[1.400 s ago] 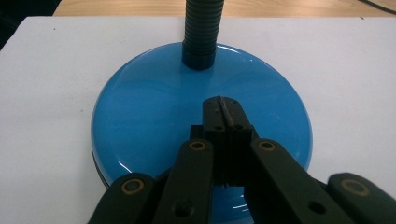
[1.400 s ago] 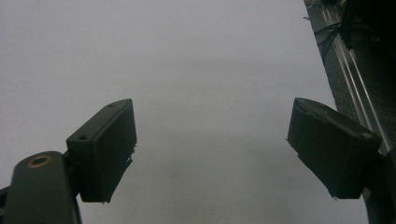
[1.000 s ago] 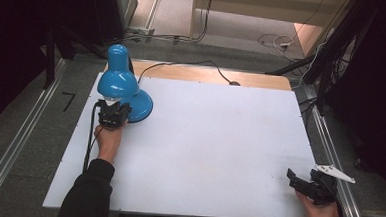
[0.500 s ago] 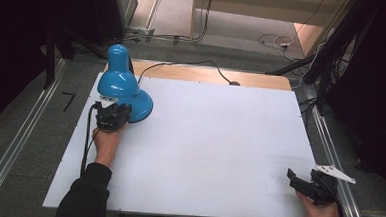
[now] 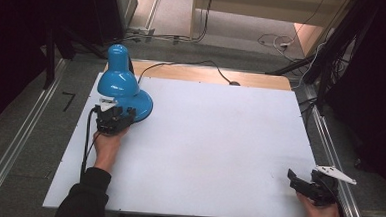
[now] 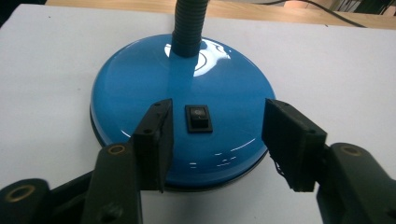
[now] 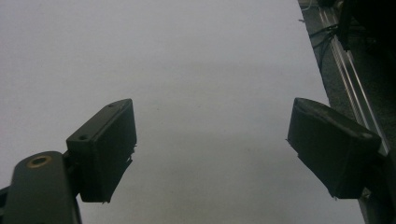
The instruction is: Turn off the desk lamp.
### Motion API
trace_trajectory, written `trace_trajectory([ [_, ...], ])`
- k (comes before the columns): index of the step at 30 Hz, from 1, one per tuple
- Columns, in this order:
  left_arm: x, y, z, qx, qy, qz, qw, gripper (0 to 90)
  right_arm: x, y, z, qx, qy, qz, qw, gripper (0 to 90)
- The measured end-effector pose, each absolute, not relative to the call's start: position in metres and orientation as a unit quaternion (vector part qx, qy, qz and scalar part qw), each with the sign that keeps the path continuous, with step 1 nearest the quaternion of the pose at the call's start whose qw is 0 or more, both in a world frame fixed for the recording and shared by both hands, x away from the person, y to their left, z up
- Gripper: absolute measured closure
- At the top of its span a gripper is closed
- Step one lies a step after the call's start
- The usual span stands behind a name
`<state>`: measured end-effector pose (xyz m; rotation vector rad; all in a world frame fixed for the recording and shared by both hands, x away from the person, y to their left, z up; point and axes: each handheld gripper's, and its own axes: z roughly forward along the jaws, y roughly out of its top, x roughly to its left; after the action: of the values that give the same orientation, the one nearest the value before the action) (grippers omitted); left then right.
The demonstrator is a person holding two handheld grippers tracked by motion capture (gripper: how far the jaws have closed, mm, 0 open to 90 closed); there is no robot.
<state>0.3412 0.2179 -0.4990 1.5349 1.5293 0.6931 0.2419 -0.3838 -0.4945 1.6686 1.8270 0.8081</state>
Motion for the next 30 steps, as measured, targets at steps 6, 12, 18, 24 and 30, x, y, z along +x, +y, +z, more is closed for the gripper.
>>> trace_trajectory([
  [6, 0.338, 0.22, -0.496, 0.608, 0.614, 0.277, 0.42, 39.3, 0.242, -0.384, -0.495, 0.618, 0.677, 0.3, 0.266, 13.9],
  [12, 0.333, 0.218, -0.493, 0.61, 0.609, 0.28, 0.423, 38.1, 0.241, -0.385, -0.494, 0.617, 0.677, 0.301, 0.265, 13.9],
  [18, 0.329, 0.219, -0.494, 0.611, 0.61, 0.281, 0.42, 37.1, 0.24, -0.386, -0.494, 0.619, 0.675, 0.302, 0.265, 13.9],
  [24, 0.326, 0.222, -0.495, 0.61, 0.612, 0.282, 0.417, 36.3, 0.24, -0.386, -0.494, 0.618, 0.676, 0.302, 0.265, 13.9],
  [30, 0.321, 0.221, -0.494, 0.615, 0.61, 0.282, 0.413, 34.3, 0.24, -0.386, -0.495, 0.62, 0.675, 0.301, 0.263, 13.9],
])
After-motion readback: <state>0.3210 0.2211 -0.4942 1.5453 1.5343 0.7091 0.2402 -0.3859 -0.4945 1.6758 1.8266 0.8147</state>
